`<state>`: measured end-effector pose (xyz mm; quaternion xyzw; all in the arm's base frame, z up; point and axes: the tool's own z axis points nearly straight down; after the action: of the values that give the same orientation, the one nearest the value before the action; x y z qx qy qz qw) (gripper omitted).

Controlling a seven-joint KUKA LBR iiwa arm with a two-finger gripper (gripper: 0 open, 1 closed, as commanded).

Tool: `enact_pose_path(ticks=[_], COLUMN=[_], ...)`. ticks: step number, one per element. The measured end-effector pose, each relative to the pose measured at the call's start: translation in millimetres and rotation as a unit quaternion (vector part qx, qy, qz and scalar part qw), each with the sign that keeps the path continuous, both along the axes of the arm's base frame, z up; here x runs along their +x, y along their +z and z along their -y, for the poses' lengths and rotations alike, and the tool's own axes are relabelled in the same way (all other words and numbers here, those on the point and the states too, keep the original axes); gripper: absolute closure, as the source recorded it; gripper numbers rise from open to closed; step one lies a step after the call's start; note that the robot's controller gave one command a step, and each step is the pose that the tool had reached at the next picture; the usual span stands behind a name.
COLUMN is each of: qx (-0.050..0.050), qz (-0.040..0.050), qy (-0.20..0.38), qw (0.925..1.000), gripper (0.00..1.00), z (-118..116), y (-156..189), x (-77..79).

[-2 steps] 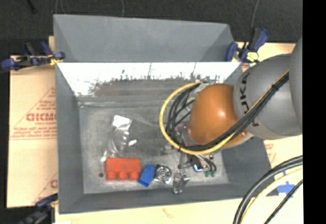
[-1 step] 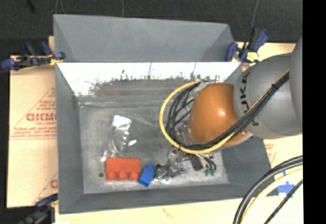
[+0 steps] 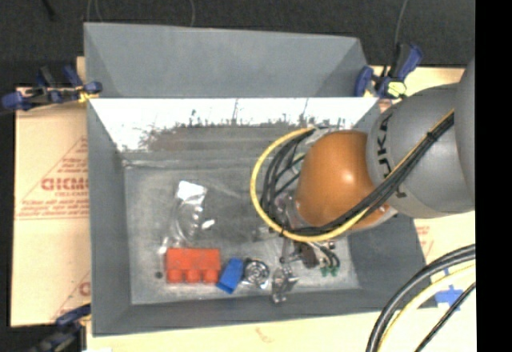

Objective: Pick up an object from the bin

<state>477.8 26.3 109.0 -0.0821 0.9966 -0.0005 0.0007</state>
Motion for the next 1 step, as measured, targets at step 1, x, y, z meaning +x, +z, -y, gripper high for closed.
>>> enact_pose_path(ticks=[1], qx=[0.0], qz=[0.0026], qy=[0.123], qw=[0.9925], gripper=[0.0], z=[-61.3], y=[-24.3], x=[5.8])
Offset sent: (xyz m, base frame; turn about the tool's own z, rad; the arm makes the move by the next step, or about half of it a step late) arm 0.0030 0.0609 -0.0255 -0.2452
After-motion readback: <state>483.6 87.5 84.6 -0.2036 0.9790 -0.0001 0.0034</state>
